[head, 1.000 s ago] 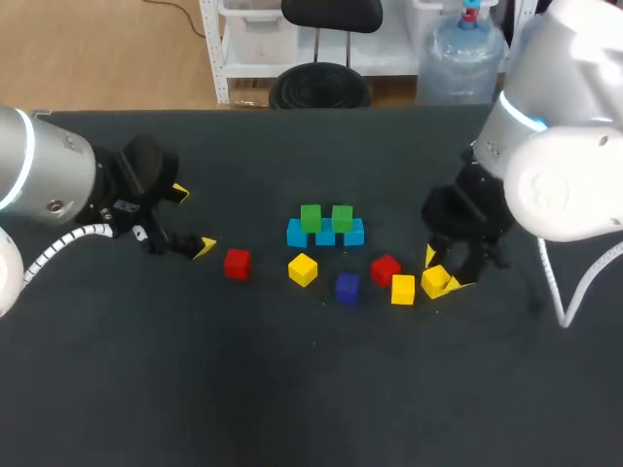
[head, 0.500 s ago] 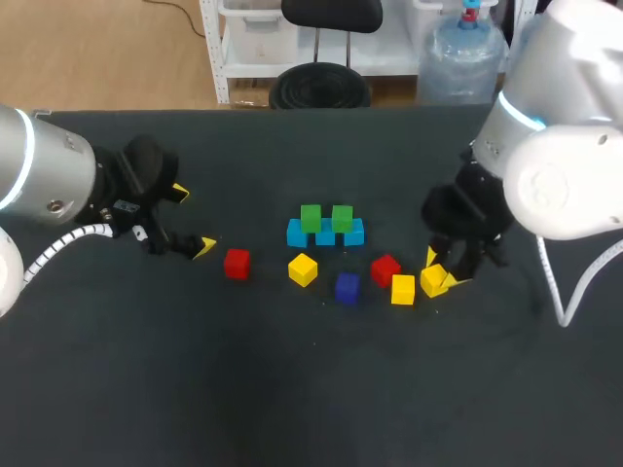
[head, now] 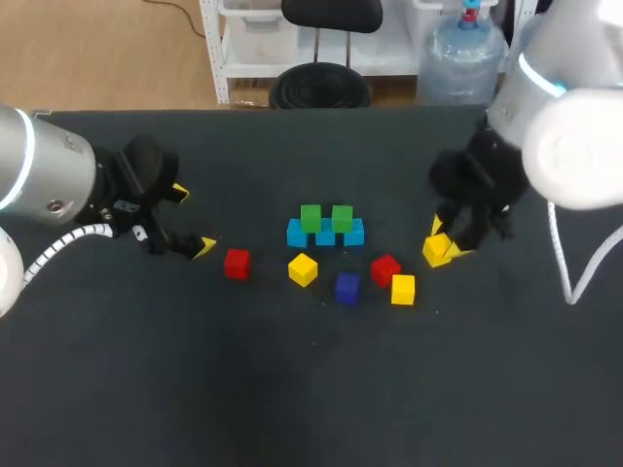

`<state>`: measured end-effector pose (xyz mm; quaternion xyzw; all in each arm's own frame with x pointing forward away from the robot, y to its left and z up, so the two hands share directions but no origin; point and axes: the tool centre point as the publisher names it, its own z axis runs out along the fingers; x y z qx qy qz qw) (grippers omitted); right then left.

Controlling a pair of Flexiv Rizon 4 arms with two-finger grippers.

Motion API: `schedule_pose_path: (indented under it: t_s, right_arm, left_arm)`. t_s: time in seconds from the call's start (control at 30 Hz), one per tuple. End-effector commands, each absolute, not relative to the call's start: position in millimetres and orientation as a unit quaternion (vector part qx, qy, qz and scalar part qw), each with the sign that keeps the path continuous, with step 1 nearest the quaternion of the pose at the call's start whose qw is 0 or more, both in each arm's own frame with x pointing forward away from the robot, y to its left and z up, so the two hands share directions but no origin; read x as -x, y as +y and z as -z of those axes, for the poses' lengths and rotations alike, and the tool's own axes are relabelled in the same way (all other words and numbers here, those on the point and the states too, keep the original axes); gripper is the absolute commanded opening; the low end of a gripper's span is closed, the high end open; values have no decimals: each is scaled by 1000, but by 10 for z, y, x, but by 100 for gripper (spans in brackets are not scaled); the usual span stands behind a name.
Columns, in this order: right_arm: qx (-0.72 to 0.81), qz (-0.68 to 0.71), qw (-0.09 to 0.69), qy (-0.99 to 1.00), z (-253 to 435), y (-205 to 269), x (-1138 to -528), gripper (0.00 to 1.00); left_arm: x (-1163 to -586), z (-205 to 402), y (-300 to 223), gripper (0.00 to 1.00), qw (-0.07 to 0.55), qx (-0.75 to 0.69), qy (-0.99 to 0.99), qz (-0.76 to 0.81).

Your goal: Place the blue cubes, place green cubes on the blue cubes, place the yellow cubes on the green cubes, then place the red cubes on the yellow cubes, and place purple cube on the red cubes.

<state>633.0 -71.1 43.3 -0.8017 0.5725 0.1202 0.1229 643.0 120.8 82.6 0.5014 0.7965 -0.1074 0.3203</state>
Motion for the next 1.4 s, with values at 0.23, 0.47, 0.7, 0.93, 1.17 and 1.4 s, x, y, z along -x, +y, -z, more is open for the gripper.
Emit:
schedule_pose_path:
  t_s: [0.23, 0.47, 0.7, 0.93, 1.17, 1.4]
  right_arm:
    - [763, -133, 144, 616, -639, -558, -6477, 0]
    - [746, -128, 167, 631, -704, -324, -6650, 0]
    - [740, -108, 172, 641, -709, -56, -6862, 0]
    - [720, -89, 150, 672, -644, 82, -7000, 0]
    - [703, -80, 147, 691, -684, 166, -7071, 0]
    - [694, -74, 149, 700, -733, 227, -7091, 0]
  left_arm:
    - [-6430, -820, 1217, 100, 322, -502, 796, 109]
    - [-6430, -820, 1217, 100, 322, -502, 796, 109]
    - [-6430, -820, 1217, 100, 322, -502, 796, 109]
    - [-6430, -820, 1217, 100, 322, -502, 796, 109]
    - [-6430, -820, 1217, 100, 322, -502, 796, 109]
    - [-6430, -820, 1217, 100, 322, -502, 796, 109]
